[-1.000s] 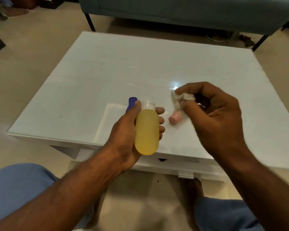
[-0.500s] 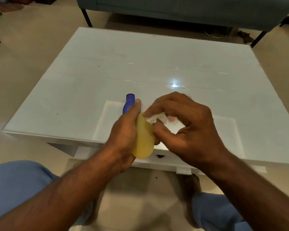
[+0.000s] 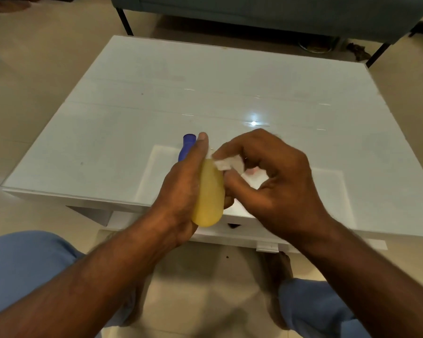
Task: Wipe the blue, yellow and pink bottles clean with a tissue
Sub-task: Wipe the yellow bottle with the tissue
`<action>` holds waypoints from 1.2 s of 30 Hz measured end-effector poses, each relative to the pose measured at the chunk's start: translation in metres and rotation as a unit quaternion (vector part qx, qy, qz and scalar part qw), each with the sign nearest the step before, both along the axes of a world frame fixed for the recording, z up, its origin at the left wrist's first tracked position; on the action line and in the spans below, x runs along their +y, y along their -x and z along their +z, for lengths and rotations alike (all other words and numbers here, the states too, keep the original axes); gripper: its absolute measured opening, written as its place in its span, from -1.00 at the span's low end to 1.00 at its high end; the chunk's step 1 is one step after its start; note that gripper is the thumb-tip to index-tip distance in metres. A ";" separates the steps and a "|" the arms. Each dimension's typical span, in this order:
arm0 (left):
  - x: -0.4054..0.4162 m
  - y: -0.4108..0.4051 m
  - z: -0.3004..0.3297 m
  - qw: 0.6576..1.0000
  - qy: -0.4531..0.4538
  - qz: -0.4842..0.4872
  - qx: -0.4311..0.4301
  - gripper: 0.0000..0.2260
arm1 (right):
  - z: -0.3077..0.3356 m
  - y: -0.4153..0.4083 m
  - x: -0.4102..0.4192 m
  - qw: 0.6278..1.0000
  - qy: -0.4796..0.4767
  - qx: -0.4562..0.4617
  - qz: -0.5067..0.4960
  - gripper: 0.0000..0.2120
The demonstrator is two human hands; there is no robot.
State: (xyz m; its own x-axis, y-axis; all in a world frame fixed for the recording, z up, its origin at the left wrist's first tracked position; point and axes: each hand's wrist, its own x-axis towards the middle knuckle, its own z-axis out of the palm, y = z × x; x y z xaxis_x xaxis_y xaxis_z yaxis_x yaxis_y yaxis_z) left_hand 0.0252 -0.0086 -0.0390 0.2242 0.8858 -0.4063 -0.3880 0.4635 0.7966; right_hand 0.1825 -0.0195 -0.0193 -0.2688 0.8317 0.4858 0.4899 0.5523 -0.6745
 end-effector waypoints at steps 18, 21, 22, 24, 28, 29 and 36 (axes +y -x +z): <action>0.010 0.007 0.001 0.985 0.058 0.060 -0.149 -0.60 | 0.001 0.004 -0.004 0.985 0.116 0.105 0.075 -0.82; 0.020 0.017 0.004 0.976 0.069 0.081 -0.188 -0.61 | -0.002 0.014 -0.015 0.977 0.118 0.042 0.171 -0.82; 0.023 0.019 0.004 0.979 0.063 0.075 -0.180 -0.59 | -0.003 0.017 -0.017 0.976 0.107 0.016 0.188 -0.82; 0.025 0.020 0.005 0.986 0.050 0.053 -0.148 -0.58 | -0.003 0.016 -0.016 0.981 0.070 0.008 0.179 -0.82; 0.015 0.011 0.002 0.997 0.028 0.045 -0.055 -0.60 | 0.002 0.003 -0.005 0.994 0.037 0.094 0.051 -0.86; 0.011 0.008 0.001 0.999 0.020 0.043 -0.010 -0.62 | 0.002 0.000 -0.002 0.992 0.047 0.120 0.011 -0.86; 0.010 0.009 0.003 0.992 0.083 0.051 -0.079 -0.58 | -0.003 0.018 -0.010 0.995 0.024 0.047 0.084 -0.79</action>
